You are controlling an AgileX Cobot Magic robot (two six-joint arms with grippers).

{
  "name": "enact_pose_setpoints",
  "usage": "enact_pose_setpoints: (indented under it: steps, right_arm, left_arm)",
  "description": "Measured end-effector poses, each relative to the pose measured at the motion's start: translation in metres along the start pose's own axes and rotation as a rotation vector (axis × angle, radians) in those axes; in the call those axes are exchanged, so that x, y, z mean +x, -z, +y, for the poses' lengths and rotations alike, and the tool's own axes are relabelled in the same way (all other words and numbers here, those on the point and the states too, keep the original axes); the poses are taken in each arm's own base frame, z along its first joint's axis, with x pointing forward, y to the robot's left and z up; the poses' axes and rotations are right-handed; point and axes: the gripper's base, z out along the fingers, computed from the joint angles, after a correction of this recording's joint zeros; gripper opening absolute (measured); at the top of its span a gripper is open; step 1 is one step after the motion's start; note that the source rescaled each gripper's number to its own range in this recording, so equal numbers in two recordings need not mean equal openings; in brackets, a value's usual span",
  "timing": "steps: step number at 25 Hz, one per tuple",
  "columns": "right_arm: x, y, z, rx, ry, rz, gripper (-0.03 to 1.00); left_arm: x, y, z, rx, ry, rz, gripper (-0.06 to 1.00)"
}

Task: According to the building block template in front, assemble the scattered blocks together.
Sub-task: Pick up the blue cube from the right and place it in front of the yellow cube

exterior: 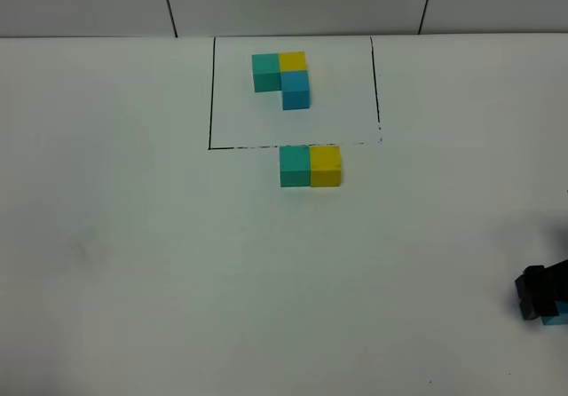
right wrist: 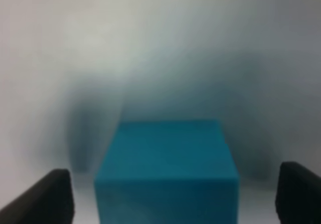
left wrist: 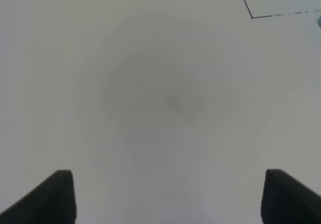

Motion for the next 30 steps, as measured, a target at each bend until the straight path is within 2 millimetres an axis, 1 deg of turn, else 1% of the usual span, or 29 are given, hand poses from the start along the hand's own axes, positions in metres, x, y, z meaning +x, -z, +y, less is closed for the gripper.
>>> enact_pose_setpoints:
  steps: [4, 5, 7, 11, 13, 15, 16, 19, 21, 23, 25, 30]
  right_arm:
    - [0.007, -0.004, 0.001, -0.007, 0.011, 0.019, 0.65]
    - [0.007, -0.004, 0.001, -0.007, 0.014, 0.018, 0.64]
    - [0.006, -0.004, 0.001, -0.008, 0.013, 0.011, 0.57]
    - [0.005, -0.004, 0.001, -0.005, 0.011, -0.006, 0.35]
    - [0.004, -0.004, 0.001, -0.005, 0.009, -0.01, 0.21]
    - [0.004, -0.004, 0.002, -0.012, -0.004, -0.011, 0.03]
    - [0.004, -0.004, 0.002, -0.018, -0.017, -0.011, 0.01]
    - [0.004, -0.003, 0.012, -0.04, -0.007, 0.004, 0.01]
    - [0.001, 0.001, 0.024, -0.053, 0.028, 0.009, 0.01]
    - [-0.007, 0.01, 0.038, -0.06, 0.035, -0.007, 0.01]
    - [-0.016, 0.019, 0.053, -0.06, 0.026, -0.023, 0.01]
    - [-0.039, 0.044, 0.106, -0.041, -0.013, -0.087, 0.01]
  left_arm:
    - [0.0, 0.0, 0.0, 0.0, 0.0, 0.0, 0.82]
    - [0.0, 0.0, 0.0, 0.0, 0.0, 0.0, 0.82]
    - [0.0, 0.0, 0.0, 0.0, 0.0, 0.0, 0.82]
    - [0.0, 0.0, 0.0, 0.0, 0.0, 0.0, 0.82]
    - [0.0, 0.0, 0.0, 0.0, 0.0, 0.0, 0.82]
    - [0.0, 0.0, 0.0, 0.0, 0.0, 0.0, 0.82]
    - [0.0, 0.0, 0.0, 0.0, 0.0, 0.0, 0.82]
    - [0.0, 0.0, 0.0, 0.0, 0.0, 0.0, 0.82]
    - [0.0, 0.0, 0.0, 0.0, 0.0, 0.0, 0.82]
    - [0.0, 0.0, 0.0, 0.0, 0.0, 0.0, 0.82]
    - [0.0, 0.0, 0.0, 0.0, 0.0, 0.0, 0.82]
    - [0.0, 0.0, 0.0, 0.0, 0.0, 0.0, 0.82]
